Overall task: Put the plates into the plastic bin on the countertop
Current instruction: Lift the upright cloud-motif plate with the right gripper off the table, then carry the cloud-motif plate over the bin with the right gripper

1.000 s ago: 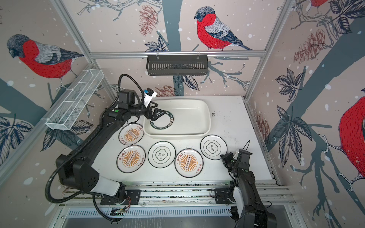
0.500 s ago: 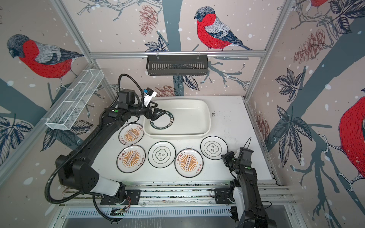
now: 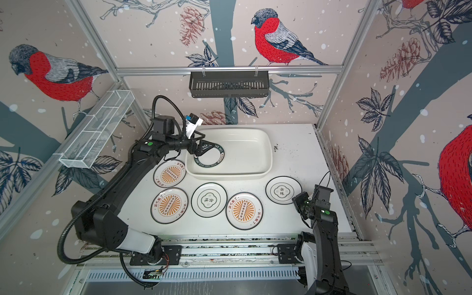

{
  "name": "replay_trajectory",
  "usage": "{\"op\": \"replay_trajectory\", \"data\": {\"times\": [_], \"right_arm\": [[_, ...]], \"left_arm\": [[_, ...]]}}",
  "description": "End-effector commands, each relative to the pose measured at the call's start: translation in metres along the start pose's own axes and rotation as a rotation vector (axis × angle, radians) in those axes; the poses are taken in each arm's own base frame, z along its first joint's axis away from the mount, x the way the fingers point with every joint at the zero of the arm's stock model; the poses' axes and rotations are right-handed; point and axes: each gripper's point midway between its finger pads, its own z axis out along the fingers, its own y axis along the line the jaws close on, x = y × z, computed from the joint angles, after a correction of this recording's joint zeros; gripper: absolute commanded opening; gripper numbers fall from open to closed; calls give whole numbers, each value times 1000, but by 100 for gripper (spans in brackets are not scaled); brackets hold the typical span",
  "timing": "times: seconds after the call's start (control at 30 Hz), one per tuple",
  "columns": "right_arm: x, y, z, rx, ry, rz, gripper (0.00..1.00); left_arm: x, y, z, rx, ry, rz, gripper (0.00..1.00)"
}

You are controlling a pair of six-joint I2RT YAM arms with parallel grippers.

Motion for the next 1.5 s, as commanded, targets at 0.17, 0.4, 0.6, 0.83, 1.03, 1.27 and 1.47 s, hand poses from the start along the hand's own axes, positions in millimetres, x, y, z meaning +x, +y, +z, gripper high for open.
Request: {"op": "replay_trajectory", "data": {"times": [0.17, 0.4, 0.6, 0.83, 1.03, 1.27, 1.47], "right_arm": [[-17, 6, -21, 52, -65, -43, 0], [-34, 19, -46, 77, -136, -80, 0], [-46, 34, -68, 75, -194, -119, 0], [-57, 66, -84, 5, -209, -184, 1], [-68, 100, -101, -72, -232, -246, 1], [-75, 135, -101, -162, -211, -280, 0], [-64, 178, -88, -216, -160, -372, 1]], "left_arm": [[-15, -5, -4, 12, -41, 44, 95], [-14, -4, -2, 15, -41, 44, 95], [-17, -3, 0, 21, -48, 34, 95], [-19, -2, 1, 27, -53, 31, 95], [-23, -1, 1, 21, -60, 32, 95], [-30, 6, -1, -24, -73, 18, 95], [-32, 17, -6, -71, -84, -7, 95]]}}
